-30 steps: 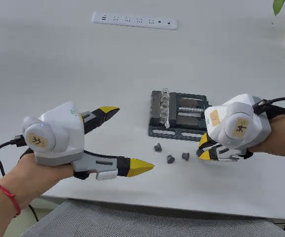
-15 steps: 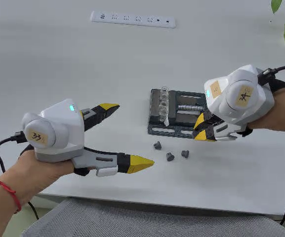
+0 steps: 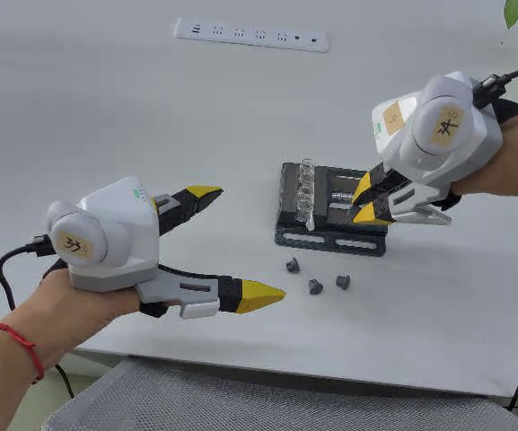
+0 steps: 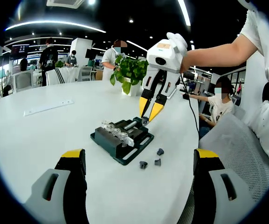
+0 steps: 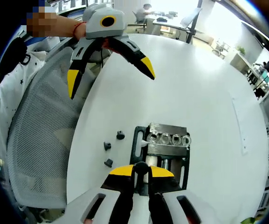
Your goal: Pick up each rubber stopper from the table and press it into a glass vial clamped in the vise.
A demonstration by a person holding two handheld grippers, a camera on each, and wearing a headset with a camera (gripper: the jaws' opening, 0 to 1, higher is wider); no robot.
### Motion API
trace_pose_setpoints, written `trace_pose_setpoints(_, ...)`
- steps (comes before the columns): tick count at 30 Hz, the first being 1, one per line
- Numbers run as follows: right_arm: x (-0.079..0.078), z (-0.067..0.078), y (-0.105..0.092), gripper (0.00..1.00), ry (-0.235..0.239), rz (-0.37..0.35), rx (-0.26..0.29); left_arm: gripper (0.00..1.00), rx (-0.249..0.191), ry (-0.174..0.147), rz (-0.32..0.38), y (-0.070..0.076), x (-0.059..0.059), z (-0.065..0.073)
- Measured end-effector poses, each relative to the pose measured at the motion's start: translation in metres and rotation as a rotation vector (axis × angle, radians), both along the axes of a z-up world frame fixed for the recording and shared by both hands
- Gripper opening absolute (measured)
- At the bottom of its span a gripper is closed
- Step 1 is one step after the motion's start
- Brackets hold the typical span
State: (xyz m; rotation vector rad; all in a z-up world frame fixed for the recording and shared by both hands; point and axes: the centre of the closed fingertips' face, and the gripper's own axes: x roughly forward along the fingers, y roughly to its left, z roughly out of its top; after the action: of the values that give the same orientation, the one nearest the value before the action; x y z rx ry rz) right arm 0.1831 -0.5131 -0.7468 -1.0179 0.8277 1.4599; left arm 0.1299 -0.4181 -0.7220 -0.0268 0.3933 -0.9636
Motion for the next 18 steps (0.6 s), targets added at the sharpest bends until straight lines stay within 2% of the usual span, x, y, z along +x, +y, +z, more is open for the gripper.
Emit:
trace_pose_setpoints(3, 0.004, 0.004, 0.005, 0.07, -0.006, 0.007, -0.001, 0.95, 0.000, -0.002, 0.002, 0.001, 0.001, 0.000)
trace_pose_setpoints(18, 0.049, 0.015, 0.032, 0.07, -0.026, -0.009, 0.017, 0.95, -0.009, 0.003, 0.004, 0.003, 0.001, 0.000)
